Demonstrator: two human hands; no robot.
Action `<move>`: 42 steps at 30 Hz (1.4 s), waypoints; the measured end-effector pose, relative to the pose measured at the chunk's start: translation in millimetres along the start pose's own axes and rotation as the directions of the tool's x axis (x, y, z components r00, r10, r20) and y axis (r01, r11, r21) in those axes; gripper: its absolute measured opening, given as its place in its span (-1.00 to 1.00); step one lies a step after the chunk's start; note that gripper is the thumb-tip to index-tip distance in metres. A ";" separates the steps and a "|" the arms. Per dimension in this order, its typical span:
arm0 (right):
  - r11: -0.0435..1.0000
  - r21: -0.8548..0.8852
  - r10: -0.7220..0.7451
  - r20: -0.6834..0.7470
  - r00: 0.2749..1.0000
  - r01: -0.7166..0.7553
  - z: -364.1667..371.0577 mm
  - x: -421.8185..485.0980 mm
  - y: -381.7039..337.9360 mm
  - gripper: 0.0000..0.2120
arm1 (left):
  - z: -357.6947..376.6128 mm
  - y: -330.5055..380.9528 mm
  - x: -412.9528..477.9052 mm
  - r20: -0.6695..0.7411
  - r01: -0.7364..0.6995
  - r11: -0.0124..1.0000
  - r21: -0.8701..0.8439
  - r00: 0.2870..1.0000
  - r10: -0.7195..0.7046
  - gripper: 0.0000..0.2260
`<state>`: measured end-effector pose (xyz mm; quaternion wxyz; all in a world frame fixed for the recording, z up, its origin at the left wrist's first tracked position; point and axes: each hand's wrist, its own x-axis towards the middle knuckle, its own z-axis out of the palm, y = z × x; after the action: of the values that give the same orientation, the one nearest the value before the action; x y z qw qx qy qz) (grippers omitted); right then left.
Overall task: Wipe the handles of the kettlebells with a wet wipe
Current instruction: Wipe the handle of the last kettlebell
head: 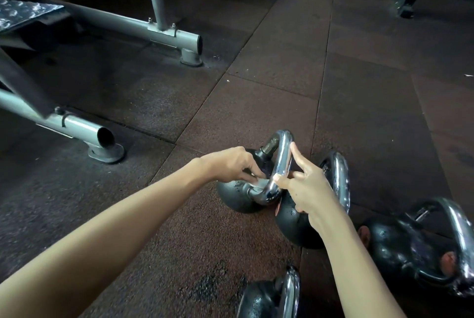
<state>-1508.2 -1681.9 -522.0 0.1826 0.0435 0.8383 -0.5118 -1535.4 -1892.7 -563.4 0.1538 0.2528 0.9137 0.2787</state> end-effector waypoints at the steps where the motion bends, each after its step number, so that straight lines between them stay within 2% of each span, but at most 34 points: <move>1: 1.000 0.001 -0.002 0.009 1.000 0.002 1.0 0.2 0.4 -0.20 | -5.9 0.1 0.9 0.044 -0.001 0.998 0.056 0.999 -0.002 -0.76; 4: 1.000 0.006 -0.013 0.035 0.999 0.013 5.2 2.4 -0.4 -0.19 | -14.2 -4.6 -3.2 0.057 0.012 0.977 0.212 0.998 -0.025 -0.77; 6: 1.000 0.016 -0.006 0.036 0.999 0.005 9.2 7.3 -7.3 -0.19 | -17.5 -11.4 -19.9 -0.060 0.109 0.966 0.232 0.993 -0.098 -0.79; 7: 1.000 0.018 0.003 0.041 0.999 -0.003 11.9 9.5 -12.7 -0.17 | -20.6 -15.8 -31.7 -0.142 0.165 0.970 0.181 0.980 -0.140 -0.79; 9: 1.000 -0.002 0.010 0.058 0.998 -0.010 20.2 14.3 -24.2 -0.14 | -25.7 -24.6 -55.8 -0.325 0.260 0.965 -0.043 0.909 -0.260 -0.78; 11: 1.000 -0.023 -0.003 0.065 0.998 0.005 34.8 17.6 -37.3 -0.12 | -28.5 -30.0 -76.2 -0.456 0.355 0.878 -0.321 0.755 -0.472 -0.75; 12: 0.999 -0.040 -0.015 0.063 0.998 0.018 44.8 18.8 -43.8 -0.11 | -29.6 -31.8 -83.6 -0.475 0.360 0.814 -0.455 0.675 -0.564 -0.74; 14: 0.996 -0.083 -0.034 0.062 0.998 0.039 66.1 21.3 -54.1 -0.11 | -33.9 -30.3 -95.0 -0.459 0.252 0.686 -0.682 0.584 -0.670 -0.73; 16: 0.991 -0.128 -0.028 0.044 0.999 0.033 78.1 23.7 -59.6 -0.12 | -39.6 -20.8 -103.7 -0.430 0.127 0.585 -0.801 0.559 -0.709 -0.76; 19: 0.946 -0.321 -0.053 -0.008 0.999 0.048 65.5 20.1 -63.3 -0.19 | -48.5 -5.6 -108.5 -0.362 0.027 0.457 -0.889 0.567 -0.740 -0.80; 21: 0.879 -0.441 -0.217 -0.030 0.976 0.182 50.9 12.4 -67.0 -0.23 | -56.6 3.2 -107.0 -0.297 0.066 0.429 -0.901 0.626 -0.721 -0.82; 23: 0.852 -0.353 -0.402 0.031 0.915 0.386 41.4 6.0 -76.7 -0.21 | -64.8 16.8 -103.4 -0.204 0.148 0.418 -0.896 0.700 -0.685 -0.84; 25: 0.858 -0.213 -0.457 0.101 0.883 0.468 32.2 -0.2 -92.2 -0.29 | -70.1 37.5 -99.9 -0.111 0.184 0.355 -0.917 0.735 -0.669 -0.84; 28: 0.899 -0.177 -0.376 0.159 0.913 0.401 6.2 -16.2 -112.6 -0.53 | -79.4 75.8 -94.9 -0.024 0.217 0.266 -0.939 0.730 -0.683 -0.78; 30: 0.918 -0.199 -0.318 0.148 0.937 0.343 -17.4 -32.7 -120.5 -0.62 | -90.7 107.5 -89.6 0.025 0.222 0.207 -0.953 0.737 -0.675 -0.82; 34: 0.974 -0.088 -0.198 0.106 0.974 0.208 -79.6 -82.9 -142.9 -0.61 | -125.3 183.6 -73.5 0.182 0.300 0.077 -0.951 0.745 -0.642 -0.82; 38: 0.991 0.002 -0.132 -0.003 0.991 0.132 -156.1 -143.0 -175.7 -0.58 | -169.7 267.5 -53.2 0.319 0.443 0.104 -0.891 0.770 -0.553 -0.71; 40: 0.996 0.024 -0.087 -0.069 0.994 0.089 -194.1 -171.8 -188.8 -0.61 | -190.3 314.3 -41.8 0.368 0.473 0.095 -0.876 0.783 -0.502 -0.72; 42: 0.997 0.057 -0.049 -0.125 0.991 0.056 -231.7 -200.4 -203.0 -0.62 | -207.0 360.7 -32.2 0.403 0.512 0.136 -0.848 0.791 -0.461 -0.74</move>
<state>-1435.2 -1552.4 -185.9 0.1152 0.0587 0.8330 -0.5380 -1460.5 -1741.1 -182.1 0.3709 -0.1863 0.6067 0.6779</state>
